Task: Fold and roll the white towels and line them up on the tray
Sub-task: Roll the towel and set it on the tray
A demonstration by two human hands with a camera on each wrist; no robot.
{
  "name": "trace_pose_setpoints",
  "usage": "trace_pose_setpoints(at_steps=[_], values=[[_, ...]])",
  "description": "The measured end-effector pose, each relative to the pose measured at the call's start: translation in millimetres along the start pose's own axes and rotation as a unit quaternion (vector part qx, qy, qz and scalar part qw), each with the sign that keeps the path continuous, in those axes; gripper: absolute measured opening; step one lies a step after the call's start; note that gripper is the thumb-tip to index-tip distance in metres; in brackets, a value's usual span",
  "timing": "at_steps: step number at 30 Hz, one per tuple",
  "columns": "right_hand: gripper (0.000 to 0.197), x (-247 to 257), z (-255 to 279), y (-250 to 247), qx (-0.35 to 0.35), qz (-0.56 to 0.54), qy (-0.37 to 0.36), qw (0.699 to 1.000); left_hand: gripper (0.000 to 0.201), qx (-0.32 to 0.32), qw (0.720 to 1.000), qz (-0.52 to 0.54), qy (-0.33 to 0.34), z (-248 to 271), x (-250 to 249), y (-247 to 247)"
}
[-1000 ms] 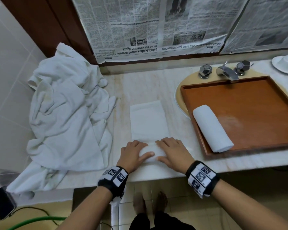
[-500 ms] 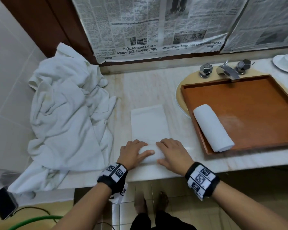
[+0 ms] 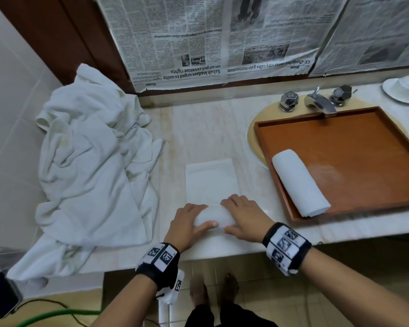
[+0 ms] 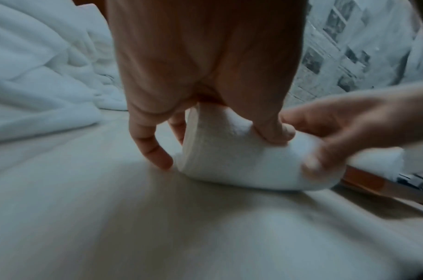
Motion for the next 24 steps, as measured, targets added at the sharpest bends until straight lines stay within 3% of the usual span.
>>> trace_pose_setpoints(at_steps=[2, 4, 7, 9, 11, 13, 16, 18, 21, 24], values=[[0.074, 4.9, 4.9, 5.2, -0.055, 0.093, 0.000, 0.994, 0.083, 0.024, 1.000, 0.002, 0.008, -10.1, -1.4, -2.3], [0.070, 4.2, 0.9, 7.3, -0.056, 0.091, 0.008, 0.994, 0.082, 0.032, 0.999, -0.031, 0.000, -10.8, -7.5, -4.9], [0.057, -4.4, -17.1, 2.2, 0.011, 0.042, 0.012, 0.999, 0.090, -0.015, 0.993, -0.115, 0.001, 1.7, -19.9, -11.4], [0.055, -11.6, -26.0, 0.0, 0.083, -0.015, 0.023, 0.996, 0.088, -0.037, 0.994, -0.098, 0.011, 7.8, -19.5, -10.5], [0.056, -12.4, -27.7, 1.2, 0.121, -0.039, 0.025, 0.992, 0.084, -0.019, 0.999, -0.049, -0.004, 6.5, -8.9, -5.8], [0.061, -7.7, -20.6, -0.5, 0.079, -0.026, 0.016, 0.996, 0.085, 0.016, 0.998, -0.051, -0.029, 0.0, 0.0, -3.1], [0.074, 5.3, 2.6, 1.7, -0.050, 0.030, -0.014, 0.998, 0.089, 0.062, 0.994, -0.066, -0.056, -9.0, 5.0, -6.6], [0.074, 7.5, 4.6, 9.9, -0.085, 0.066, -0.024, 0.994, 0.087, 0.085, 0.992, -0.061, -0.068, -9.1, 4.0, -6.6], [0.056, 7.4, -11.2, 5.2, -0.041, 0.078, -0.005, 0.996, 0.085, 0.042, 0.991, -0.110, -0.057, 3.1, -7.5, -8.6], [0.054, 3.5, -25.4, 0.4, 0.027, 0.060, 0.021, 0.998, 0.075, -0.015, 0.990, -0.135, -0.030, 15.6, -17.5, -8.4]])
Point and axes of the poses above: each hand's wrist, its own z-axis away from the middle knuckle, its own y-axis out of the palm, x = y × z, the point moved 10 cm from there along -z, towards the middle knuckle, and after that the axes turned 8 degrees about x, right-handed, at the moved point
